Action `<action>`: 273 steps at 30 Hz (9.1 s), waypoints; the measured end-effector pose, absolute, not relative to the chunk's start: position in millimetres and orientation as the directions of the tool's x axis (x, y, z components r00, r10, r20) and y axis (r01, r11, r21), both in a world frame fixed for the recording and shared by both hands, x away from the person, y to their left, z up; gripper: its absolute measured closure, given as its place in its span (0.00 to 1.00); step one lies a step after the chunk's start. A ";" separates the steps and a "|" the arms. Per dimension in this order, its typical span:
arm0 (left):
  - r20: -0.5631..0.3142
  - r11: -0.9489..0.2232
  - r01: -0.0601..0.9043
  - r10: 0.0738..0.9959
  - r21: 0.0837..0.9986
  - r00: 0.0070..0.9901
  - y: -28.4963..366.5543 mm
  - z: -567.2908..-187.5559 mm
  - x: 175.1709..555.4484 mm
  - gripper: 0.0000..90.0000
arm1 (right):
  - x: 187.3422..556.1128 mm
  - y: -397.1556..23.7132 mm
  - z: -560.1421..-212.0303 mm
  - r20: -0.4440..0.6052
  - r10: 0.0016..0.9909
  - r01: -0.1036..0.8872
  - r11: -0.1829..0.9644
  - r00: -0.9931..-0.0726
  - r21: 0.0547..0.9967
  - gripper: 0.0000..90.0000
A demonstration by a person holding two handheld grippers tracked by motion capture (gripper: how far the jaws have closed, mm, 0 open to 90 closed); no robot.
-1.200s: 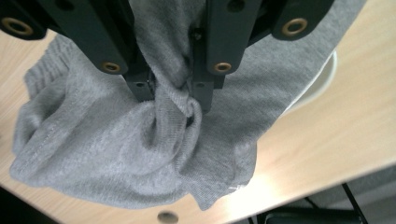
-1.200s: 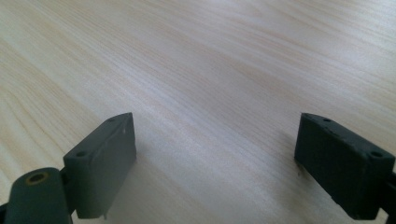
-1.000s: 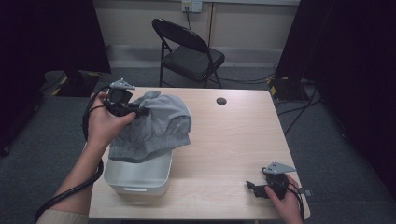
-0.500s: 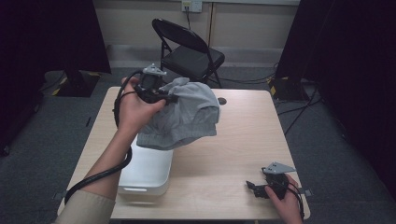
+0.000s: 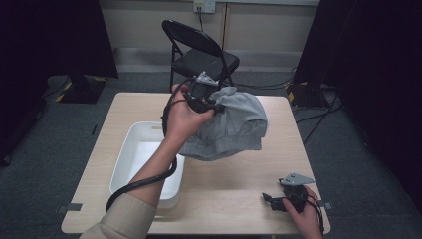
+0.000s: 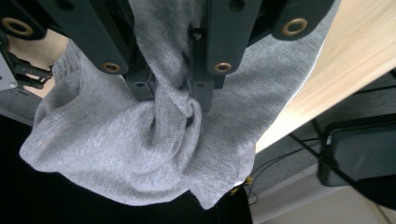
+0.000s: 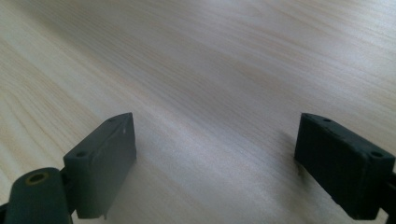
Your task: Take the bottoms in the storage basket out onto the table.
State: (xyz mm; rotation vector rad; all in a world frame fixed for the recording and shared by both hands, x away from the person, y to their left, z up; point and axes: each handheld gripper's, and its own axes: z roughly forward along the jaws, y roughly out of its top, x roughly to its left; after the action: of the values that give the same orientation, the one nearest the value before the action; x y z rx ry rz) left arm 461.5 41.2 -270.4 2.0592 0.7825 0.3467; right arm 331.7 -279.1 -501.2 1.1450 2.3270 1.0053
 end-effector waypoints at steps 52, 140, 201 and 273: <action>-0.041 -0.442 0.402 0.631 0.802 0.775 45.4 -384.2 447.8 0.34 | 331.6 -279.1 -501.2 -0.006 0.794 0.540 0.419 -0.608 0.729 0.13; -0.056 -0.440 0.434 0.648 0.786 0.760 165.2 -422.5 328.6 0.28 | 331.5 -279.2 -501.0 -0.006 0.793 0.541 0.421 -0.609 0.728 0.13; -0.123 -0.377 0.451 0.642 0.809 0.757 172.5 -425.4 336.0 0.73 | 331.5 -279.1 -501.1 -0.007 0.793 0.541 0.421 -0.609 0.728 0.13; -0.086 -0.363 0.504 0.741 0.784 0.666 187.3 -427.3 364.3 0.75 | 331.4 -278.8 -501.0 -0.002 0.796 0.545 0.417 -0.606 0.728 0.13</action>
State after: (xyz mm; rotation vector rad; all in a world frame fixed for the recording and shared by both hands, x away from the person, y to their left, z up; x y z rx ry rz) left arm 364.3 187.3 -427.3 2.0427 0.9614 0.3583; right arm 331.4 -278.8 -501.0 1.1526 2.3294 1.0040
